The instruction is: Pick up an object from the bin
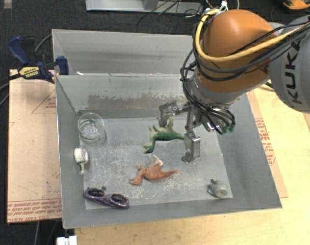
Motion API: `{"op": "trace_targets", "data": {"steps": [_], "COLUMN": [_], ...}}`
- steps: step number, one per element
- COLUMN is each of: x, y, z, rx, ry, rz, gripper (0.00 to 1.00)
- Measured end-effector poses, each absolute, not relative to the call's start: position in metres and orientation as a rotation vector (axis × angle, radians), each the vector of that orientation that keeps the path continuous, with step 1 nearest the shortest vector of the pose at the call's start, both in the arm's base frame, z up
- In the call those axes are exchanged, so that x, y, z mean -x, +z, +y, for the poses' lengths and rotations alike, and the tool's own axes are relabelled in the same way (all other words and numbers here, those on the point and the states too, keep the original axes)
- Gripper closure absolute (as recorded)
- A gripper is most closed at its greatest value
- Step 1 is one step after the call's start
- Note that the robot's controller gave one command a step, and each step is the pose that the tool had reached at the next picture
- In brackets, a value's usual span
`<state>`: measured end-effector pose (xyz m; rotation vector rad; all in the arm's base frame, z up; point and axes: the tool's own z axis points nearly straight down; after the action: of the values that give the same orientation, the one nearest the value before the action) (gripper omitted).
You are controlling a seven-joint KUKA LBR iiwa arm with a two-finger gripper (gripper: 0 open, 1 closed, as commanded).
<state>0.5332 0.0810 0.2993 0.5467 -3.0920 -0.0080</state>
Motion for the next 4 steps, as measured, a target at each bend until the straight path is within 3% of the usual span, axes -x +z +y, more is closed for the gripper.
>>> {"op": "trace_targets", "data": {"steps": [1, 2, 3, 4], "x": [-0.594, -0.509, -0.533, -0.537], "y": [0.389, 0.322, 0.405, 0.418], "z": [0.032, 0.038, 0.018, 0.018], "rx": [-0.777, -0.814, -0.873, -0.884], "ry": [-0.004, -0.008, -0.005, -0.002], "rz": [-3.056, -3.038, -3.028, -3.03], "gripper": [0.0, 0.0, 0.0, 0.0]}}
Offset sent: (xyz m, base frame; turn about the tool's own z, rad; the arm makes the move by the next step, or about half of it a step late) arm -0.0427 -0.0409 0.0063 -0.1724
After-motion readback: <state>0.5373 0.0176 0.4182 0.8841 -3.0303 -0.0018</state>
